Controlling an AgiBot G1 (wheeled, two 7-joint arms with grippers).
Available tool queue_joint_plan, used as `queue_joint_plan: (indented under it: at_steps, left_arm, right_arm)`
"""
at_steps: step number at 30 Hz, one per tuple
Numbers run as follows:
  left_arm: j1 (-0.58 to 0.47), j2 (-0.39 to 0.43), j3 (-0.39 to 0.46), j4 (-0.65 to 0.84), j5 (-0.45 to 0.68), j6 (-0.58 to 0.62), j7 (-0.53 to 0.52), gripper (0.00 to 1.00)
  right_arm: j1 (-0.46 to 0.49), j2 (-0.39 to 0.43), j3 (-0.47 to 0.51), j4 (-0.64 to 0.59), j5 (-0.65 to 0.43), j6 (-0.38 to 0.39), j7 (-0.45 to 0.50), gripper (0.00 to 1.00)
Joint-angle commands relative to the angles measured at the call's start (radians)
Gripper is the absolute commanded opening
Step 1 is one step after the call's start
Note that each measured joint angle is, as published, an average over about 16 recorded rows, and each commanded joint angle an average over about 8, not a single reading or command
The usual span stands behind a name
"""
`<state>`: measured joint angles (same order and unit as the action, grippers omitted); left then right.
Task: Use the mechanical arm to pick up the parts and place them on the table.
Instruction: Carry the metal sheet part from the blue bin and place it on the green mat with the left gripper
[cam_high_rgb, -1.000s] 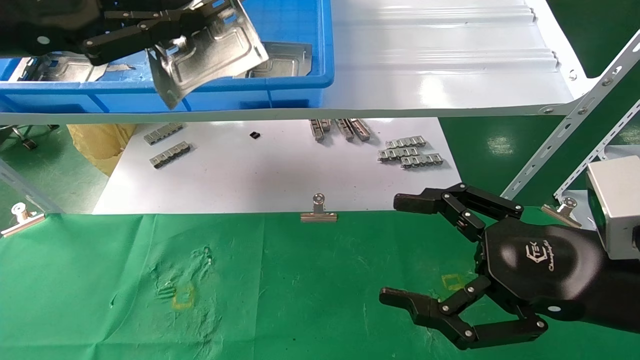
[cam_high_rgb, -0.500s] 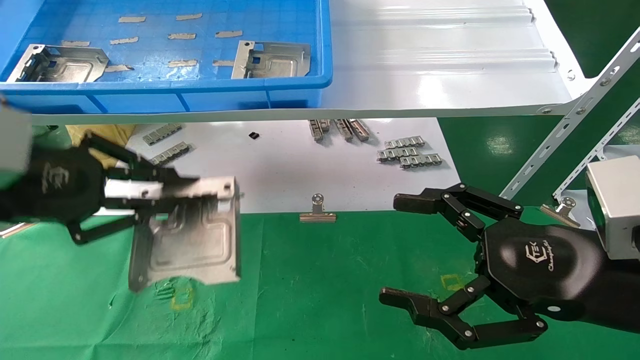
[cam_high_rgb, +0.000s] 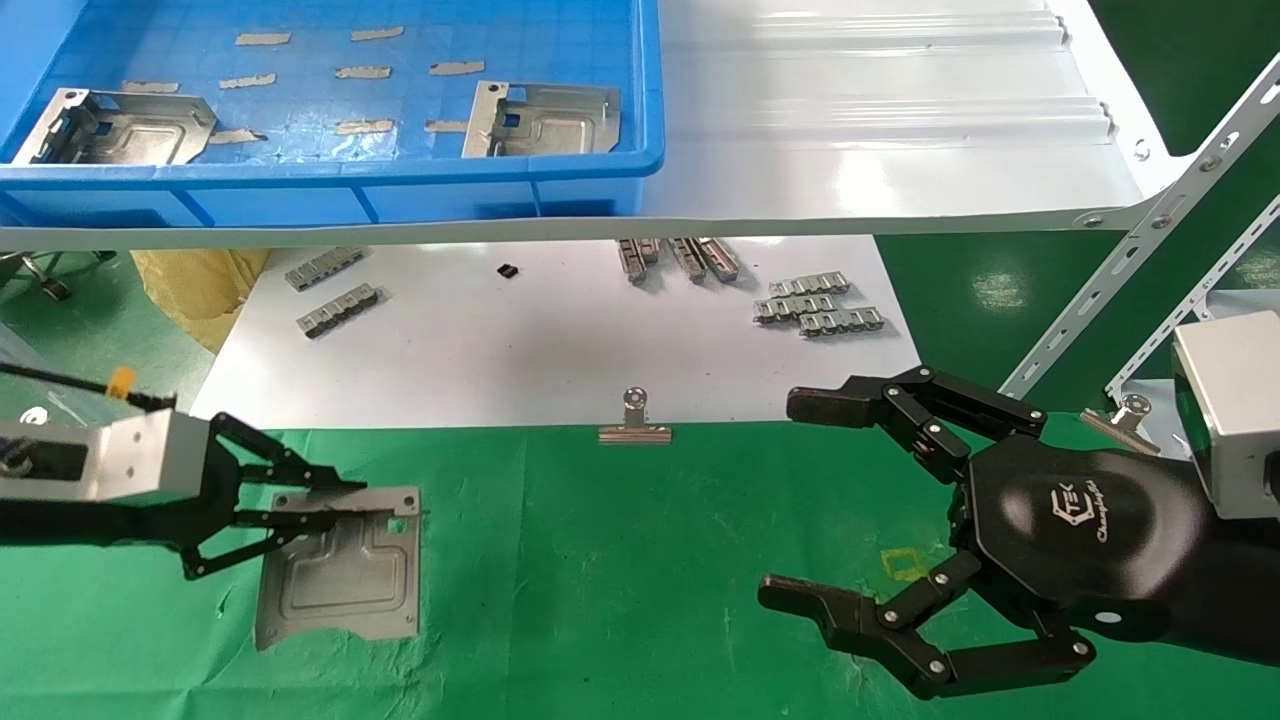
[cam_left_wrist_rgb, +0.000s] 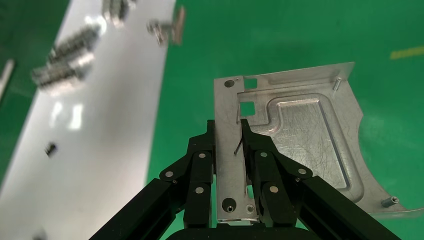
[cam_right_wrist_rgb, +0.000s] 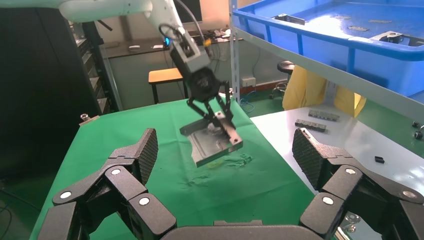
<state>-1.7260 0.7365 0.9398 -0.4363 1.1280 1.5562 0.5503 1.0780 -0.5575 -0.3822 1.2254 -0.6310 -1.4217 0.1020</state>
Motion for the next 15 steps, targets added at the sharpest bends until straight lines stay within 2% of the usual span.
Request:
queue_joint_plan:
  at_steps: [1,9,10,15]
  left_arm:
    - [0.012,0.011,0.011,0.041,0.01,-0.003,0.039,0.0]
    - [0.044,0.057,0.012,0.166,0.013,-0.028,0.203,0.02]
    - [0.048,0.062,0.01,0.179,0.01,-0.029,0.218,0.08]
    - [0.058,0.09,0.003,0.249,-0.002,-0.043,0.262,0.7]
  right_arm:
    - [0.0,0.0,0.0,0.0,0.0,0.0,0.0,1.0]
    - [0.0,0.0,0.0,0.0,0.0,0.0,0.0,1.0]
    - [0.0,0.0,0.0,0.0,0.0,0.0,0.0,1.0]
    - [0.0,0.0,0.0,0.0,0.0,0.0,0.0,1.0]
